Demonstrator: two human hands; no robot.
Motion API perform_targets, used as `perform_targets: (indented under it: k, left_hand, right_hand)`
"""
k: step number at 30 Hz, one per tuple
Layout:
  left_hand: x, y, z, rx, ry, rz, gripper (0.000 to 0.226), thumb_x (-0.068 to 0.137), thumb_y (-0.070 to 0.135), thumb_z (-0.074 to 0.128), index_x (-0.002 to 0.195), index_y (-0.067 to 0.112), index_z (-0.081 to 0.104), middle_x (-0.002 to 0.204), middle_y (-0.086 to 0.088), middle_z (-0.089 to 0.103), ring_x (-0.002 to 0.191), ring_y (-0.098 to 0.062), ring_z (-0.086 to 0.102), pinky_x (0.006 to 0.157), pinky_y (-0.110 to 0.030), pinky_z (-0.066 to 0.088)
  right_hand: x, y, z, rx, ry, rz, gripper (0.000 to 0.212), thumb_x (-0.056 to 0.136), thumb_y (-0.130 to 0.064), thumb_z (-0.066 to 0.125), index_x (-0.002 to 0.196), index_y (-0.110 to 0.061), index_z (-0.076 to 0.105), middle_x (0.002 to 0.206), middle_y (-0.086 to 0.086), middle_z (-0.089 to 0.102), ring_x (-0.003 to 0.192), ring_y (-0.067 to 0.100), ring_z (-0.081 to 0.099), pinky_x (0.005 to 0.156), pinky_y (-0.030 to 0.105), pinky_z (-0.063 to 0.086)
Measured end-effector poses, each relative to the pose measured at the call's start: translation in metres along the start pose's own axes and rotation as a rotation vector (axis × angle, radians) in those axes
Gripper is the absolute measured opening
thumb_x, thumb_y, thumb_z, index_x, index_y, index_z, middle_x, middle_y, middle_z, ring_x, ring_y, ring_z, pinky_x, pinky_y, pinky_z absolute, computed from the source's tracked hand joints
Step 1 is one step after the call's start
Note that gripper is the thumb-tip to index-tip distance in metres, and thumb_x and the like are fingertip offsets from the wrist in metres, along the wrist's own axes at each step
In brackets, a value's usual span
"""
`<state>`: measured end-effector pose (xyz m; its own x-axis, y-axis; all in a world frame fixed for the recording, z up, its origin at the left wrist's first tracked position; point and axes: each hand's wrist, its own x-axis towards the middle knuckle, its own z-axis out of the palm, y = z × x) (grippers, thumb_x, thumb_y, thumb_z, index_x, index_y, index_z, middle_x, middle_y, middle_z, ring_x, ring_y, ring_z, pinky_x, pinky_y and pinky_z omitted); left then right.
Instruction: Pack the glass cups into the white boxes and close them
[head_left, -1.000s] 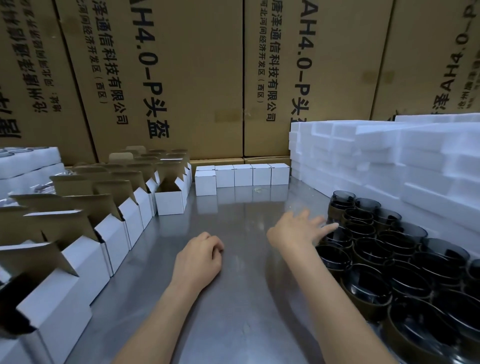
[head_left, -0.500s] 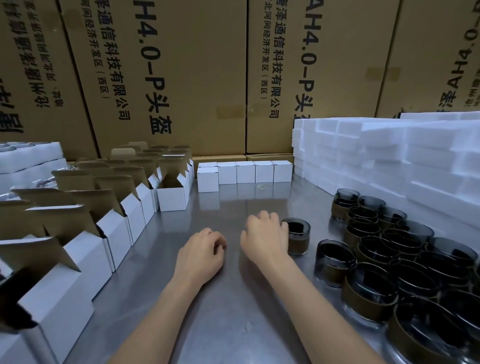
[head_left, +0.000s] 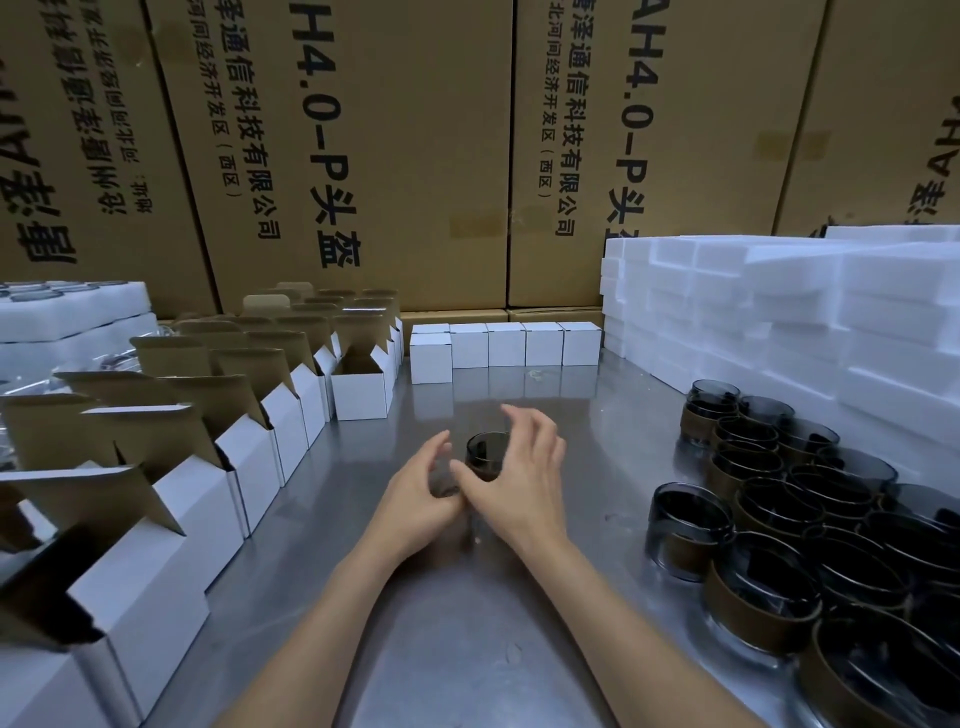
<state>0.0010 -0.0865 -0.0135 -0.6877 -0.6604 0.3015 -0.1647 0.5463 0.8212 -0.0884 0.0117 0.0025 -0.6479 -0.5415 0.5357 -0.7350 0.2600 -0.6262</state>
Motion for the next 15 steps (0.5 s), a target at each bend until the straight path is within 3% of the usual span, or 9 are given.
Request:
perform_targets:
  k: [2,5,6,8,10,12,15]
  left_hand:
    - [0.001,-0.003,0.001,-0.008,-0.041,0.004,0.071,0.083,0.012,0.069,0.145,0.020,0.035,0.131,0.010,0.051,0.117,-0.002,0.049,0.081,0.001,0.037]
    - [0.002,-0.003,0.001,-0.019,-0.069,0.033,0.071,0.079,0.012,0.072,0.142,0.024,0.040,0.122,0.015,0.058,0.103,0.010,0.055,0.085,-0.007,0.042]
    - [0.002,-0.002,0.001,-0.022,-0.062,0.053,0.069,0.077,0.012,0.073,0.138,0.028,0.044,0.117,0.018,0.060,0.099,0.013,0.056,0.084,-0.007,0.043]
    - [0.002,-0.002,0.001,-0.021,-0.042,0.086,0.064,0.075,0.016,0.076,0.129,0.035,0.049,0.112,0.018,0.060,0.102,0.004,0.059,0.084,-0.009,0.045]
    - [0.002,-0.003,0.001,0.005,-0.037,0.117,0.066,0.072,0.022,0.081,0.129,0.035,0.050,0.113,0.008,0.055,0.104,-0.008,0.058,0.091,-0.024,0.049]
    - [0.002,-0.003,0.001,0.034,-0.033,0.155,0.072,0.071,0.027,0.082,0.133,0.036,0.048,0.115,0.007,0.051,0.104,-0.007,0.056,0.094,-0.034,0.049]
    - [0.000,-0.001,0.000,0.090,-0.020,0.212,0.075,0.072,0.030,0.078,0.135,0.043,0.040,0.121,0.015,0.046,0.106,-0.001,0.053,0.093,-0.038,0.049]
  right_hand:
    - [0.003,0.010,0.001,0.058,-0.124,0.170,0.087,0.074,-0.046,0.072,0.143,-0.020,0.025,0.143,0.001,0.028,0.131,0.023,0.026,0.104,0.031,0.030]
    - [0.008,0.019,0.005,0.150,-0.173,0.252,0.072,0.072,-0.042,0.075,0.132,-0.022,0.041,0.131,-0.003,0.051,0.125,0.022,0.042,0.095,0.031,0.039]
    - [0.009,0.020,0.005,0.167,-0.169,0.245,0.066,0.070,-0.041,0.076,0.127,-0.023,0.046,0.126,-0.004,0.056,0.121,0.020,0.046,0.093,0.030,0.042]
    - [0.009,0.020,0.005,0.244,-0.174,0.212,0.059,0.067,-0.035,0.080,0.118,-0.027,0.052,0.118,-0.008,0.060,0.116,0.017,0.051,0.093,0.030,0.044]
    - [0.007,0.020,0.003,0.356,-0.182,0.147,0.058,0.065,-0.022,0.083,0.110,-0.036,0.050,0.112,-0.012,0.060,0.113,0.014,0.054,0.094,0.028,0.044]
    - [0.006,0.020,-0.001,0.415,-0.173,0.056,0.064,0.063,-0.009,0.082,0.109,-0.037,0.048,0.113,-0.012,0.058,0.115,0.015,0.052,0.098,0.029,0.041]
    - [0.006,0.018,-0.003,0.452,-0.151,-0.032,0.068,0.061,0.001,0.079,0.112,-0.032,0.049,0.116,-0.010,0.054,0.117,0.015,0.048,0.102,0.037,0.039]
